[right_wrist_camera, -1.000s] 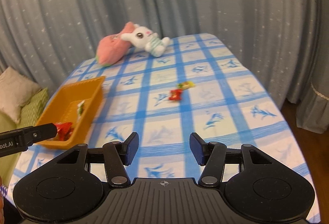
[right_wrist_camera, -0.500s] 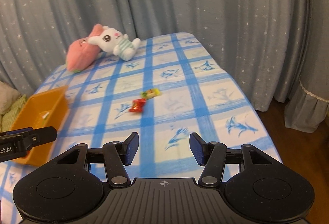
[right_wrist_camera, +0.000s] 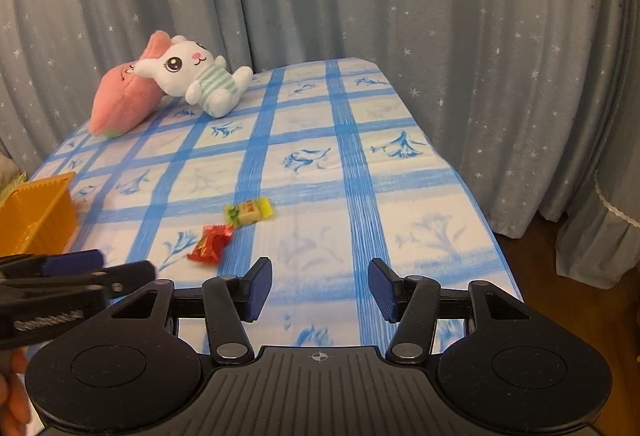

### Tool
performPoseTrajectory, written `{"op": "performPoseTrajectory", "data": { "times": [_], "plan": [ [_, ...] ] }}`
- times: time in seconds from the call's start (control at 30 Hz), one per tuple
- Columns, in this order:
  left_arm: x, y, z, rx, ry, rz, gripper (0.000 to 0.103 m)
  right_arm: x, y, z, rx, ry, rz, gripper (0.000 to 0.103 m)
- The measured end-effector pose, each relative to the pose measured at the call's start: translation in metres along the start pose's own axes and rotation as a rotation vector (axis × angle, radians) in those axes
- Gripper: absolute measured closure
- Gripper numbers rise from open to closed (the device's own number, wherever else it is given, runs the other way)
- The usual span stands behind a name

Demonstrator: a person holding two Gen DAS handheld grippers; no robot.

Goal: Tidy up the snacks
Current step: 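Grasp the red wrapped candy with the left tool while the right tool grasps the yellow-green candy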

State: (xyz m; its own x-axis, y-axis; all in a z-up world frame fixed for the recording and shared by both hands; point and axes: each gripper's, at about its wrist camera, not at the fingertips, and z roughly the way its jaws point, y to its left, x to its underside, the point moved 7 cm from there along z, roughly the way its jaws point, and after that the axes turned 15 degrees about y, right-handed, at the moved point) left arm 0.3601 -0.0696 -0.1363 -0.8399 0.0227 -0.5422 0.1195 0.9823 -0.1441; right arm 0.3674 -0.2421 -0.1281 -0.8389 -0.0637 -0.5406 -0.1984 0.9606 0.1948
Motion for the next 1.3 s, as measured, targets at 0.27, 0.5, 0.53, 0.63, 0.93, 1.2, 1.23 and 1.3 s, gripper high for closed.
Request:
{"op": "performPoseTrajectory", "data": {
  "times": [0.27,0.5,0.53,0.63,0.93,1.2,1.23,1.3],
  "plan": [
    [-0.018,-0.019,0.045,0.015,0.002,0.063,0.065,-0.013,-0.020,0.022,0.023,0.017,0.026,0.057],
    [-0.019,-0.017,0.064,0.003,0.036,0.101,0.082,-0.016,-0.022,0.025,0.024,0.015,0.033,0.057],
    [-0.018,-0.015,0.062,-0.002,0.033,0.106,0.084,-0.016,-0.022,0.025,0.021,0.015,0.035,0.057],
    [-0.012,-0.005,0.051,-0.011,0.024,0.099,0.084,-0.020,-0.018,0.029,0.000,0.013,0.029,0.057],
    [0.008,0.034,0.007,-0.017,-0.004,-0.003,0.084,-0.041,0.039,0.063,-0.095,-0.008,-0.168,0.058],
    [0.023,0.044,-0.007,0.000,-0.011,-0.059,0.084,-0.047,0.058,0.098,-0.114,-0.016,-0.220,0.034],
    [0.024,0.045,-0.007,0.000,-0.010,-0.060,0.084,-0.047,0.058,0.101,-0.106,-0.018,-0.226,0.034],
    [0.025,0.046,-0.007,0.003,-0.010,-0.067,0.084,-0.048,0.059,0.107,-0.094,-0.011,-0.235,0.034]
  ]
}}
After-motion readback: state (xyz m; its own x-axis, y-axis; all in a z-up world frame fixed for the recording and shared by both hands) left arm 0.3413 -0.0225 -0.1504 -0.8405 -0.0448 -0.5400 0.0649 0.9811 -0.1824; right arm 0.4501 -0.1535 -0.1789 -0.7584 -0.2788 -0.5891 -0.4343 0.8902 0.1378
